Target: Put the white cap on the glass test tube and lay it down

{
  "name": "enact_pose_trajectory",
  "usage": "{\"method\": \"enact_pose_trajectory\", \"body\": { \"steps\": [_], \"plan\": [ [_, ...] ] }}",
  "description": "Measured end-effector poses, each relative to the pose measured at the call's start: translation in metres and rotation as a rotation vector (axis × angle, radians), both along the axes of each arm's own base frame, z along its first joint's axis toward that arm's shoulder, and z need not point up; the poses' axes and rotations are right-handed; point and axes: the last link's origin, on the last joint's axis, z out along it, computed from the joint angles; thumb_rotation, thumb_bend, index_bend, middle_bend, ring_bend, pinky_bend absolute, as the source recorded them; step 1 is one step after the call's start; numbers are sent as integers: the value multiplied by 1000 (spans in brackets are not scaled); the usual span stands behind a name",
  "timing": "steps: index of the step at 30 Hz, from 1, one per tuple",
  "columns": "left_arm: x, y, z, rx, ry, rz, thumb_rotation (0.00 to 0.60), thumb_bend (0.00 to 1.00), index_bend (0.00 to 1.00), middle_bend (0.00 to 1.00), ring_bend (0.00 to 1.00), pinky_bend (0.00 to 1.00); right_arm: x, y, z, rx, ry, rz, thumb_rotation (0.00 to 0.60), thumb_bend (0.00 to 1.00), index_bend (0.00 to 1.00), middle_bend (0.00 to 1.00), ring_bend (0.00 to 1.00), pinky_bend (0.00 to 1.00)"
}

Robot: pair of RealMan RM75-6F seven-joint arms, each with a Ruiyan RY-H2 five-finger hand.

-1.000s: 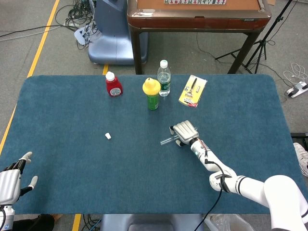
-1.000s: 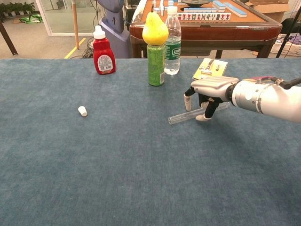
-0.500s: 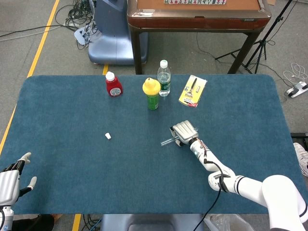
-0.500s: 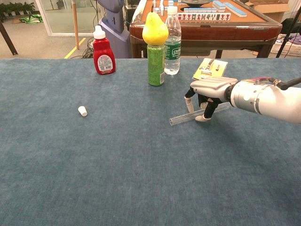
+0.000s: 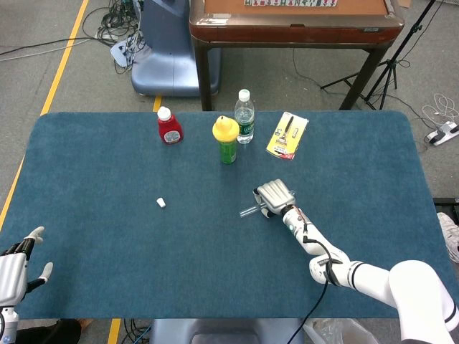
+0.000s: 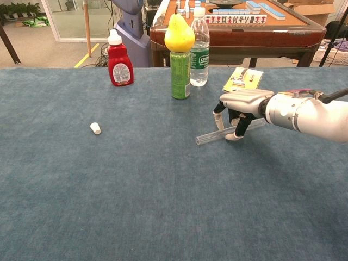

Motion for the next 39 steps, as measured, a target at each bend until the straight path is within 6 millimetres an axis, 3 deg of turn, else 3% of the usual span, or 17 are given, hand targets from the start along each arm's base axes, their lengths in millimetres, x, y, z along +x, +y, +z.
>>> {"method": "enact_pose_trajectory", "body": {
  "steps": [11, 20, 28, 39],
  "plan": [
    [12, 22, 12, -19, -33, -61, 600, 269, 194, 322, 344, 450, 10, -2, 21, -31, -81, 2, 600, 524, 818, 1000, 1000, 1000],
    [33, 57, 17, -65, -62, -157, 600, 269, 220, 323, 346, 450, 17, 1, 52, -60, -156, 11, 600, 536, 851, 1000, 1000, 1000],
    [59, 94, 10, -146, -71, -260, 600, 269, 242, 328, 359, 450, 19, 9, 85, -98, -196, 31, 600, 537, 856, 1000, 1000, 1000],
    [93, 159, -21, -298, -67, -364, 600, 269, 321, 582, 553, 542, 14, 25, 128, -158, -169, 55, 600, 537, 860, 1000, 1000, 1000]
  ]
}}
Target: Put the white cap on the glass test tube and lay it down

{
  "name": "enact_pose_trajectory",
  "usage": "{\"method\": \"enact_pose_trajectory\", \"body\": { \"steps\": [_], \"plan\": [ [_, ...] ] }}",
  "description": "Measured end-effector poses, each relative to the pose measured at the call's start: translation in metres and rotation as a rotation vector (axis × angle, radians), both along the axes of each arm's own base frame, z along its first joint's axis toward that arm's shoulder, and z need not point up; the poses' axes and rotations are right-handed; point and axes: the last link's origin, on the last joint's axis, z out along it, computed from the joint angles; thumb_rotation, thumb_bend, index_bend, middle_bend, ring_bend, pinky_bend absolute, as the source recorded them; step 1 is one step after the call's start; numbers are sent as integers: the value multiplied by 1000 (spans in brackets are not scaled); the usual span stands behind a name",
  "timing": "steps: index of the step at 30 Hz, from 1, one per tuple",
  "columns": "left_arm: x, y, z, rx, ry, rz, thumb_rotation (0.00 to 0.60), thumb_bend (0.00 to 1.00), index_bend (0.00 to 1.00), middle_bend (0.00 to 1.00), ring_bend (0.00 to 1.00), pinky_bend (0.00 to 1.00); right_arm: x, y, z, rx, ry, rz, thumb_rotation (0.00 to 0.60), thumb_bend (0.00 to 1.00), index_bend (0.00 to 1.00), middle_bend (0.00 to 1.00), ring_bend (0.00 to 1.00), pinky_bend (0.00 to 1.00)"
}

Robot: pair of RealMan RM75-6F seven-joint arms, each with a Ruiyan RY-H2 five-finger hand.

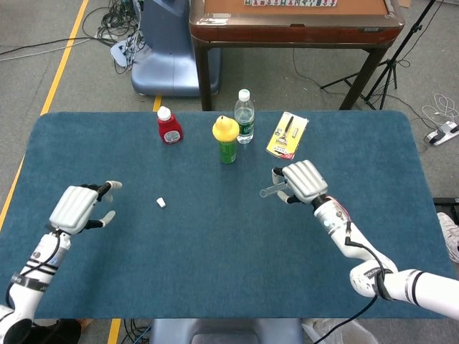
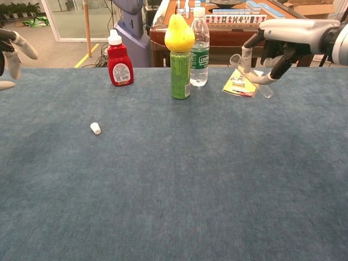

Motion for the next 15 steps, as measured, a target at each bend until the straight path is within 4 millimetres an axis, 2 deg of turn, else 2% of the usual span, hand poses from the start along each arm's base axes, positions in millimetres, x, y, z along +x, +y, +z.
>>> {"method": "enact_pose_trajectory", "body": {
  "steps": [2, 4, 6, 8, 10, 15],
  "plan": [
    [1, 13, -7, -19, 5, 9, 600, 269, 321, 623, 593, 572, -2, 3, 4, -4, 13, -5, 600, 537, 860, 1000, 1000, 1000],
    [1, 27, -16, -48, 12, 27, 600, 269, 321, 690, 659, 664, -5, 6, 8, -10, 24, -16, 600, 537, 860, 1000, 1000, 1000],
    [1, 39, -24, -78, 24, 49, 600, 269, 321, 800, 773, 824, -8, 8, 12, -17, 33, -26, 600, 537, 860, 1000, 1000, 1000],
    [0, 48, -31, -106, 37, 74, 600, 269, 317, 938, 933, 976, -9, 9, 15, -23, 38, -31, 600, 537, 860, 1000, 1000, 1000],
    [-2, 55, -39, -149, 50, 109, 600, 289, 305, 995, 997, 1000, -9, 10, 18, -28, 46, -34, 600, 537, 860, 1000, 1000, 1000],
    [-7, 65, -55, -266, 61, 220, 600, 344, 232, 1000, 1000, 1000, -10, 11, 19, -28, 56, -44, 600, 537, 860, 1000, 1000, 1000]
  ]
}}
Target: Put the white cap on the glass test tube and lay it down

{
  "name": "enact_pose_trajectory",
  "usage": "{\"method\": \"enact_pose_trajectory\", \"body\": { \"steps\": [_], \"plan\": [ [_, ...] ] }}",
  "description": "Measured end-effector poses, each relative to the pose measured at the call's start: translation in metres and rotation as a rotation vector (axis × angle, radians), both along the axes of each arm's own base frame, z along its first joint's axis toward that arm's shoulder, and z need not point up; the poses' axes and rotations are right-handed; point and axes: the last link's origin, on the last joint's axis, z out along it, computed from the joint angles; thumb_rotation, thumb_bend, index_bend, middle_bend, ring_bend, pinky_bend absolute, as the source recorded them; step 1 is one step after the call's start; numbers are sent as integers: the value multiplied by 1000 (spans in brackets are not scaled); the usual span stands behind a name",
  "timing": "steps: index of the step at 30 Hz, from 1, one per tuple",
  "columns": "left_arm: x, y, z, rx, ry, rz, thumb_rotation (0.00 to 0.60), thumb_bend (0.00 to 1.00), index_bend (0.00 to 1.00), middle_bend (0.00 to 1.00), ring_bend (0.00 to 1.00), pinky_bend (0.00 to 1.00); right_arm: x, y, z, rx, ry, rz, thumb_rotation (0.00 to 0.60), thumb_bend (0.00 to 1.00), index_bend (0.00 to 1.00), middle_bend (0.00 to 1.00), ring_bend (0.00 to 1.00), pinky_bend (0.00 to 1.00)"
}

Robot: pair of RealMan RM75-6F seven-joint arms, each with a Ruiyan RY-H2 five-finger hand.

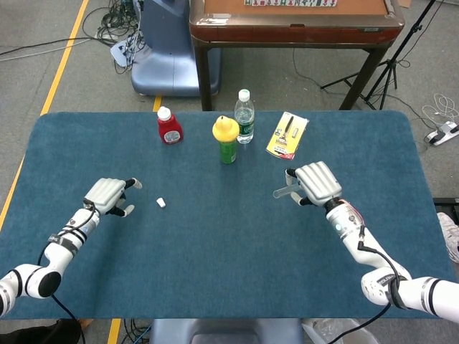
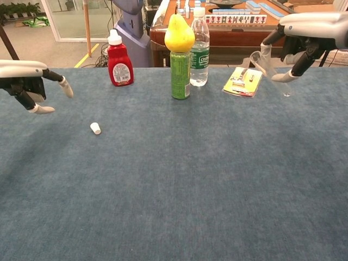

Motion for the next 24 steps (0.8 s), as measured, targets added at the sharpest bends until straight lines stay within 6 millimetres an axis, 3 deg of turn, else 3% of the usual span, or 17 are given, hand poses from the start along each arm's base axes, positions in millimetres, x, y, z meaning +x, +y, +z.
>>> {"method": "enact_pose_trajectory", "body": {
  "steps": [8, 13, 24],
  "plan": [
    [-7, 11, -16, -73, 26, 114, 600, 344, 205, 1000, 1000, 1000, -2, 1, -6, 21, 25, -7, 600, 537, 860, 1000, 1000, 1000],
    [-5, 7, -26, -121, -20, 165, 600, 343, 205, 1000, 1000, 1000, -5, 1, -8, 27, 29, -18, 600, 537, 860, 1000, 1000, 1000],
    [4, 12, -44, -147, -34, 152, 600, 344, 205, 1000, 1000, 1000, -12, 2, -11, 34, 30, -37, 600, 537, 864, 1000, 1000, 1000]
  ]
}}
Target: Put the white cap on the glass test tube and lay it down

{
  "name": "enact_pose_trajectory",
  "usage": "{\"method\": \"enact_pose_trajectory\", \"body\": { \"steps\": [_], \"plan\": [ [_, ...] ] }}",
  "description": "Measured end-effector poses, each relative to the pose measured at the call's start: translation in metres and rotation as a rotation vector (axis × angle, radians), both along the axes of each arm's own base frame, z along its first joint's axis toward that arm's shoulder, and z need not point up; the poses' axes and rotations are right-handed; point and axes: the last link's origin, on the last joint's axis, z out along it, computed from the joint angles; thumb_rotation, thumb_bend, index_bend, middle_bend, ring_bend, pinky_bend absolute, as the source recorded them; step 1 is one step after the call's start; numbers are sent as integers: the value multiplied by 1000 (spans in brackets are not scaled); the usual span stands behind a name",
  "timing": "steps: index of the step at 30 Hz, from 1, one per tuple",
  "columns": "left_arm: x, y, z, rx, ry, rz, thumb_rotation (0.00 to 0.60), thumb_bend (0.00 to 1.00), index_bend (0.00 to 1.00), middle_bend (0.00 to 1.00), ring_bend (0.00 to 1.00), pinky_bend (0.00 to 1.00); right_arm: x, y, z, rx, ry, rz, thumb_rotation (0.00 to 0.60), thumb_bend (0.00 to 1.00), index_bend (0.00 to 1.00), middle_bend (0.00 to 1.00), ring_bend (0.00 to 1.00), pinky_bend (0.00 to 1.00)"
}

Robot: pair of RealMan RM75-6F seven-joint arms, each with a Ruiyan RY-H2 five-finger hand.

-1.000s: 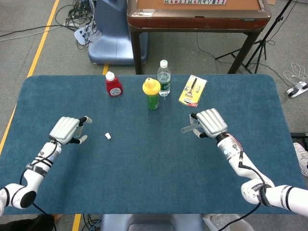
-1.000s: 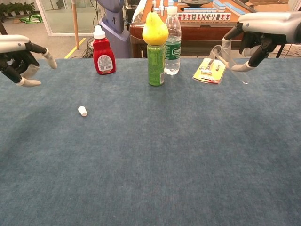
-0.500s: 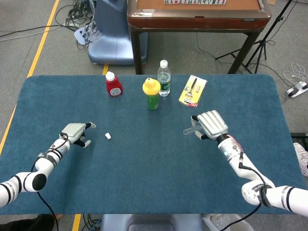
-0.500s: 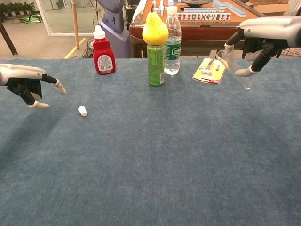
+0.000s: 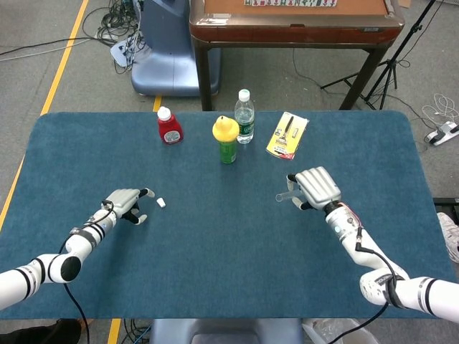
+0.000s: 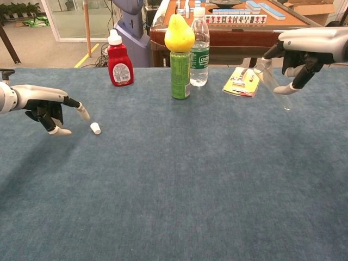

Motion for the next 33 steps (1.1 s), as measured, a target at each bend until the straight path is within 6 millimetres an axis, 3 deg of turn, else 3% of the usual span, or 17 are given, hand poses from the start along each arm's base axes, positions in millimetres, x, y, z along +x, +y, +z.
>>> {"method": "enact_pose_trajectory", "body": {
  "steps": [16, 33],
  "plan": [
    [4, 2, -13, -29, 1, 4, 600, 344, 205, 1000, 1000, 1000, -7, -1, 3, -7, 5, -15, 600, 537, 870, 1000, 1000, 1000],
    [19, -19, -15, -86, -2, -61, 600, 343, 205, 1000, 1000, 1000, -10, -1, 2, -6, 1, -19, 600, 537, 870, 1000, 1000, 1000]
  ]
}}
